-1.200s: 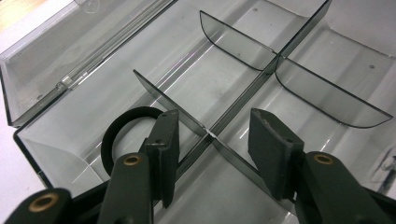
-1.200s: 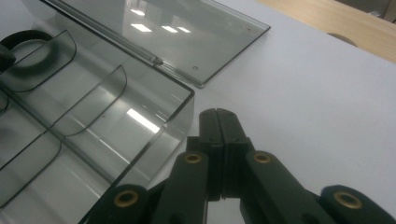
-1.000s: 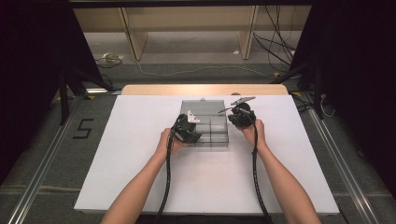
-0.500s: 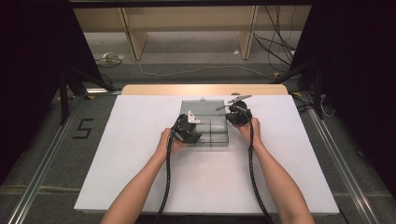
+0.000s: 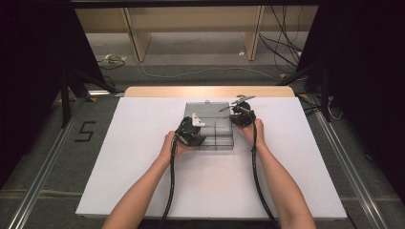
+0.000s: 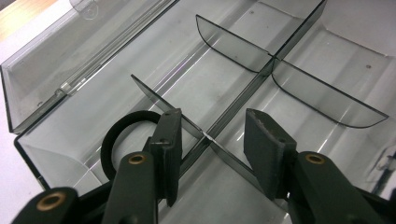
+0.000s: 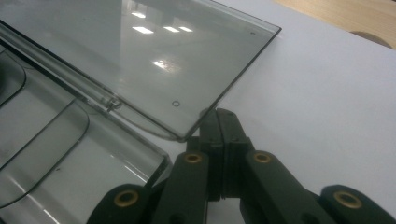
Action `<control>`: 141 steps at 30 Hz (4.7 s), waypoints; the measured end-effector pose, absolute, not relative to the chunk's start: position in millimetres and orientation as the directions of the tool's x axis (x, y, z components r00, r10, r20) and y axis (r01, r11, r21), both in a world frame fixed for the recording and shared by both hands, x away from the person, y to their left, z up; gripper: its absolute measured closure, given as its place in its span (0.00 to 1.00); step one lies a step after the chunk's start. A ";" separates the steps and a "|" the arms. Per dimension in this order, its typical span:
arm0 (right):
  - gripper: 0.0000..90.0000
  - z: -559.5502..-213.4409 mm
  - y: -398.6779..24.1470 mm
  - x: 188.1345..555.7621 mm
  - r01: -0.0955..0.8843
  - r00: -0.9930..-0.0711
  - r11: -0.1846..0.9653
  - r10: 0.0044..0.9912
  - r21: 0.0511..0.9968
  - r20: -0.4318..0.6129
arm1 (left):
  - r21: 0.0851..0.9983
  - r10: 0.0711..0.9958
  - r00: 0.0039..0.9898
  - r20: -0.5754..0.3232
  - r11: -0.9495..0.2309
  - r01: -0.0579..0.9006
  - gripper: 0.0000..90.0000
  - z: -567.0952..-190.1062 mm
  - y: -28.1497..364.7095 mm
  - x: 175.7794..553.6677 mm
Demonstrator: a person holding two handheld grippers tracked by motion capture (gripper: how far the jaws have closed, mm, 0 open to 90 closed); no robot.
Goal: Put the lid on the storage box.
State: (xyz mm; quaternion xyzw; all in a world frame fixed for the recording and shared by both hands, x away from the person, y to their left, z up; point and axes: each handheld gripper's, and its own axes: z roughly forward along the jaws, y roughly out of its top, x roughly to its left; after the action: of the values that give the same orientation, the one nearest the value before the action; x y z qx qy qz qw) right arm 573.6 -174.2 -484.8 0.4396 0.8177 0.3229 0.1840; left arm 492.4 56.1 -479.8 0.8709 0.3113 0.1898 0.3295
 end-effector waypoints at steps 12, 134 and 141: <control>1.00 -483.4 -175.3 576.5 0.592 -0.527 0.373 0.850 0.714 -0.007 | 0.693 0.668 0.733 0.128 -0.589 0.416 0.64 -479.8 56.0 492.1; 0.24 -415.4 -208.8 456.8 0.498 -0.692 0.496 0.722 0.711 -0.019 | 0.748 0.726 0.669 0.158 -0.530 0.399 0.00 -433.8 155.5 365.8; 0.17 -408.9 -216.3 432.2 0.487 -0.713 0.491 0.701 0.722 0.005 | 0.750 0.716 0.677 0.172 -0.540 0.381 0.00 -432.6 156.2 352.0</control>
State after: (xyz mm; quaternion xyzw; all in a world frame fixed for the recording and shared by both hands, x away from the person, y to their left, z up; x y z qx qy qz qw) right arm 432.2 -216.3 -408.9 0.3492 0.8508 0.3642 0.1467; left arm 352.0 156.2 -432.6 0.8449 0.3244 0.2372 0.3529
